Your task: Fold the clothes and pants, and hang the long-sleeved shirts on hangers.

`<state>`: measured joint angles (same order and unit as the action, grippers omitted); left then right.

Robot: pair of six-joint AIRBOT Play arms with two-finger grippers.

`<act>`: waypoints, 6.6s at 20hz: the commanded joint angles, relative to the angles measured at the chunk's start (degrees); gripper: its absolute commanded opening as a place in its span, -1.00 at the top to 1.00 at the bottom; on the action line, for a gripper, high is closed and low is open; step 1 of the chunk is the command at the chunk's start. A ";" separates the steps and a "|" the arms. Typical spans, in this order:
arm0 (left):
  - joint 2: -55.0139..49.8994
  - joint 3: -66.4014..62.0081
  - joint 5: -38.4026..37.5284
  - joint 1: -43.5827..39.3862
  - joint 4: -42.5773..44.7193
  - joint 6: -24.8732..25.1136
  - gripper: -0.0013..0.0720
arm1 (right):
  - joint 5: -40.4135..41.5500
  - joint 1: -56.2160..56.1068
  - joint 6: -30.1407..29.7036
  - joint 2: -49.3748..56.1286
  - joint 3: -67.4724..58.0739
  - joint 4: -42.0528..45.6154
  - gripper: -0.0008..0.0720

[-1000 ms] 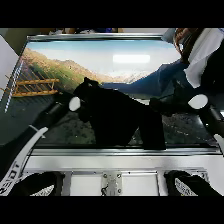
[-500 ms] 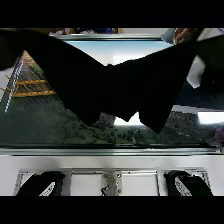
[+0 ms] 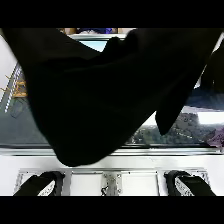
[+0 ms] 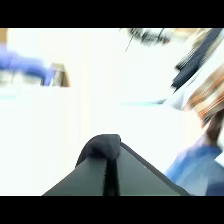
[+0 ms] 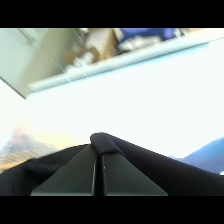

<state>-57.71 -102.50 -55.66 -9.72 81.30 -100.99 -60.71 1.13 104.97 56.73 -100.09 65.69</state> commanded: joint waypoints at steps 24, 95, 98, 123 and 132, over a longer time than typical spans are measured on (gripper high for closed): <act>-10.73 58.36 7.08 -11.32 -20.79 9.16 0.91 | 3.28 -3.67 -16.46 2.01 38.27 19.43 -0.80; 4.33 56.70 9.77 -7.63 -20.90 11.50 -0.72 | -10.47 -41.20 18.05 5.49 27.67 35.58 0.91; 6.23 56.68 12.35 -16.31 -20.85 8.13 -0.72 | -10.25 -41.20 19.82 5.53 26.82 35.56 0.91; -9.99 59.58 14.73 -26.84 0.22 -9.49 0.05 | -10.43 -41.20 21.07 5.46 26.80 33.05 0.91; 7.76 38.47 0.17 -21.40 0.00 -2.12 0.91 | -33.88 -31.47 8.35 11.15 6.95 33.03 0.92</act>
<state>-54.50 -54.81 -49.28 -32.97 81.28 -106.87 -84.73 -33.32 119.15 65.43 -85.38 98.72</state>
